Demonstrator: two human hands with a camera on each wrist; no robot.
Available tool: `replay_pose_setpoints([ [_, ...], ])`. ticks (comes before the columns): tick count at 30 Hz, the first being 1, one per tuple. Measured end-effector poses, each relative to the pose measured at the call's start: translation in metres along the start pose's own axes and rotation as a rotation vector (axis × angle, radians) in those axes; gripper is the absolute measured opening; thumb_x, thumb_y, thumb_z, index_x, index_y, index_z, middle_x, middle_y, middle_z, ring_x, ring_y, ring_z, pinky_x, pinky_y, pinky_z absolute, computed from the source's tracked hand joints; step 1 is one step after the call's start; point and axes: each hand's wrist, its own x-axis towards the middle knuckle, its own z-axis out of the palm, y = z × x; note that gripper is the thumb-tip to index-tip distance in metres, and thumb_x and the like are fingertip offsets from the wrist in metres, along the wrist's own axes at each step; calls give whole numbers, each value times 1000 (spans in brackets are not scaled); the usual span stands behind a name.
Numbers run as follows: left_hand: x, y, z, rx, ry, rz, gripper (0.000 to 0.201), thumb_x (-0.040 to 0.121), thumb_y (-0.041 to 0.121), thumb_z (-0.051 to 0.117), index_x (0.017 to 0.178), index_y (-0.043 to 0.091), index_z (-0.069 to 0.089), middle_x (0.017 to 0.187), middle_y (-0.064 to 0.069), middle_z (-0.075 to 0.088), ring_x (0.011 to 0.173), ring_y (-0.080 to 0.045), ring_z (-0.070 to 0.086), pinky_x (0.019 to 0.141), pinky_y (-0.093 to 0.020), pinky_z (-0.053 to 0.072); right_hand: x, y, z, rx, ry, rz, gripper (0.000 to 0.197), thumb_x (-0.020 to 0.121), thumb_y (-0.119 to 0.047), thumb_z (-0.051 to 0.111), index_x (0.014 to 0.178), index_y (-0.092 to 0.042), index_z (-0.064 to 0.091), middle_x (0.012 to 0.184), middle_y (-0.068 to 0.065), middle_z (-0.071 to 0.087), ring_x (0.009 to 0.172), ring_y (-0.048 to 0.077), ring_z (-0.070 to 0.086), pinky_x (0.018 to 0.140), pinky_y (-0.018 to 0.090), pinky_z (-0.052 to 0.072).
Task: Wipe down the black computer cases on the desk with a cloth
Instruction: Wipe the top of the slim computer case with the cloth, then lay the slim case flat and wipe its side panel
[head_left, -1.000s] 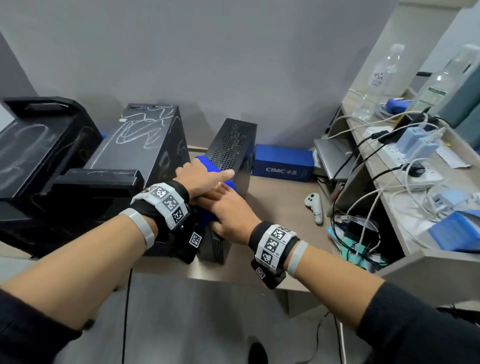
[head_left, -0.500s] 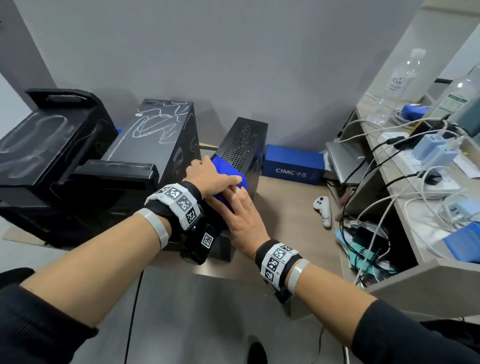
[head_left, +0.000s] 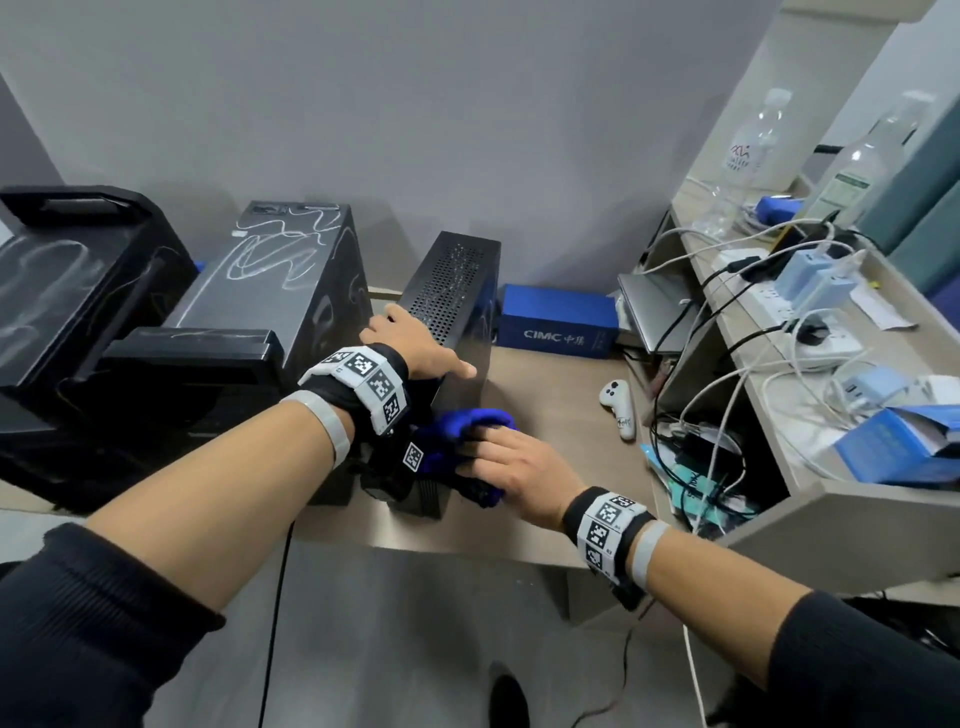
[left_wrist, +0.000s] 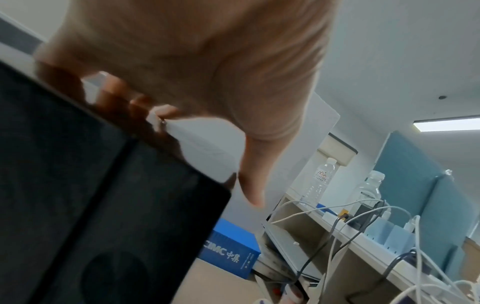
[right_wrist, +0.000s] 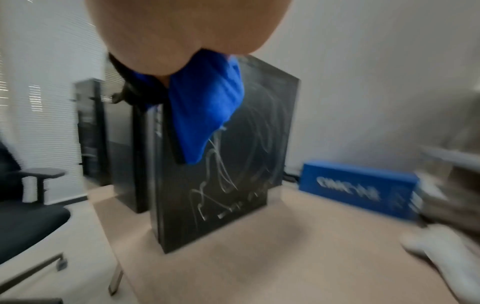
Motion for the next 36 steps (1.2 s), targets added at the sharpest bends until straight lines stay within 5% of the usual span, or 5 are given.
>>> replay_pose_setpoints([
  [5, 6, -5, -1, -32, -89, -14, 153, 56, 59, 90, 156, 20, -20, 158, -31, 13, 146, -45, 23, 115, -53, 31, -46, 22, 12, 383, -216, 849, 44, 70, -2, 44, 95, -33, 62, 97, -6, 70, 91, 22, 62, 80, 32, 48],
  [18, -3, -14, 0, -43, 41, 74, 128, 43, 71, 78, 151, 28, 22, 137, -10, 57, 120, -36, 58, 95, -41, 51, -77, 23, 52, 723, -379, 1480, 27, 86, -43, 57, 87, -17, 63, 101, 11, 72, 95, 31, 67, 83, 37, 52],
  [29, -22, -39, 13, -916, -123, -36, 48, 60, 26, 89, 98, 12, 64, 80, -6, 73, 62, -20, 71, 60, -33, 58, -158, 45, 97, 1153, 58, 1937, 40, 67, -41, 59, 89, -10, 72, 95, 17, 72, 94, 36, 67, 94, 54, 53],
  [33, -23, -52, 53, -1065, -248, -11, 89, 52, 26, 92, 131, 8, 56, 108, -12, 75, 89, -24, 75, 86, -42, 59, -175, 42, 75, 1166, 317, 2098, 16, 70, -25, 60, 74, -12, 67, 96, 22, 72, 87, 39, 68, 85, 71, 50],
  [36, -23, -56, 74, -1128, -366, 6, 55, 76, 18, 80, 126, 10, 59, 114, -17, 72, 88, -23, 72, 77, -35, 57, -180, 44, 48, 1067, 443, 2132, 21, 79, -30, 58, 93, -16, 65, 107, 18, 70, 98, 41, 68, 88, 71, 48],
])
